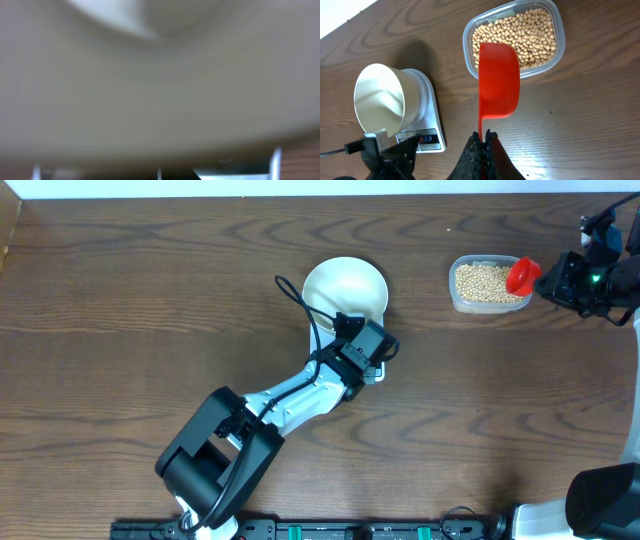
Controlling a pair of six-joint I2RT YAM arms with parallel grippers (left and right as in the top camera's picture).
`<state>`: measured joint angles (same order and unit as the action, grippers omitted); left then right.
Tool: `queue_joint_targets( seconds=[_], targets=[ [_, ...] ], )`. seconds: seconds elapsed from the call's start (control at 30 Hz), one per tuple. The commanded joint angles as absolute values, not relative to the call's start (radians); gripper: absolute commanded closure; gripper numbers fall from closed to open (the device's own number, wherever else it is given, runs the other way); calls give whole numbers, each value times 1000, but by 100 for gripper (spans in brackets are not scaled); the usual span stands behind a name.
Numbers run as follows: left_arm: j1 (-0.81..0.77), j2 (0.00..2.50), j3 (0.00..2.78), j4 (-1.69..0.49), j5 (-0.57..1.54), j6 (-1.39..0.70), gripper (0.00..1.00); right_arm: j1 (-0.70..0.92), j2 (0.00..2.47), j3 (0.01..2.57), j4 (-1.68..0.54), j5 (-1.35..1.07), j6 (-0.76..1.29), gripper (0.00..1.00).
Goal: Scoop item into bowl and weigh 50g on scale
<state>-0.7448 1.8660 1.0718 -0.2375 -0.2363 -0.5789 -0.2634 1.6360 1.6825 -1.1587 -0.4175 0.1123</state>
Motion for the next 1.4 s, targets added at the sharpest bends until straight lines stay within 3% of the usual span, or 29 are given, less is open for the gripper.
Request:
queue_joint_targets(
  seconds=[0.0, 1.37],
  targets=[
    [-759, 1820, 1051, -252, -278, -543, 93, -268, 1633, 1699, -1160, -418, 96, 99],
    [-762, 1921, 1051, -194, -207, -445, 93, -267, 1633, 1700, -1161, -425, 96, 99]
  ],
)
